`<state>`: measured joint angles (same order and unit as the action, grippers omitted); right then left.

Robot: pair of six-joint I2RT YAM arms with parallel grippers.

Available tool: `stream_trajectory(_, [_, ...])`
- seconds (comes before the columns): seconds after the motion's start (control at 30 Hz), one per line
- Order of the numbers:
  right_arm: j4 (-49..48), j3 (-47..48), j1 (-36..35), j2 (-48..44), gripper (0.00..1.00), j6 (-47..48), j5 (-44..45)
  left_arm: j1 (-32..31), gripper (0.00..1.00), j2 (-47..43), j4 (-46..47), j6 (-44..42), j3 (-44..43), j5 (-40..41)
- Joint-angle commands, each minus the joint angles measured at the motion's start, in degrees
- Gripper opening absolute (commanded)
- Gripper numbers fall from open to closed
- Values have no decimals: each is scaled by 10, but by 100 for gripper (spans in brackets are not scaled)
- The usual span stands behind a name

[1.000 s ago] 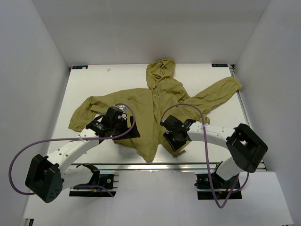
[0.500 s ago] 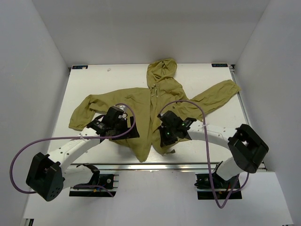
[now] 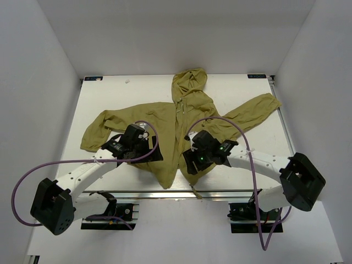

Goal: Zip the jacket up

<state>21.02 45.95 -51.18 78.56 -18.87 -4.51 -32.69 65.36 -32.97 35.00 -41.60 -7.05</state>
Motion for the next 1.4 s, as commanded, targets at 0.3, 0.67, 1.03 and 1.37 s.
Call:
stream_trajectory(0.3, [13,-8,-39,43,66,142,-7,3,98,-17,-10,0,-13,-8])
stream_trajectory(0.67, [25,4,-88,113,64,94,102,3,98,-1,-26,-2,-30,-3])
stream_trajectory(1.03, [66,5,-142,176,28,2,165,3,98,1,-63,-5,-59,19])
stream_trajectory(1.37, [41,-12,-134,112,0,-54,152,3,98,-10,-97,-32,-51,-66])
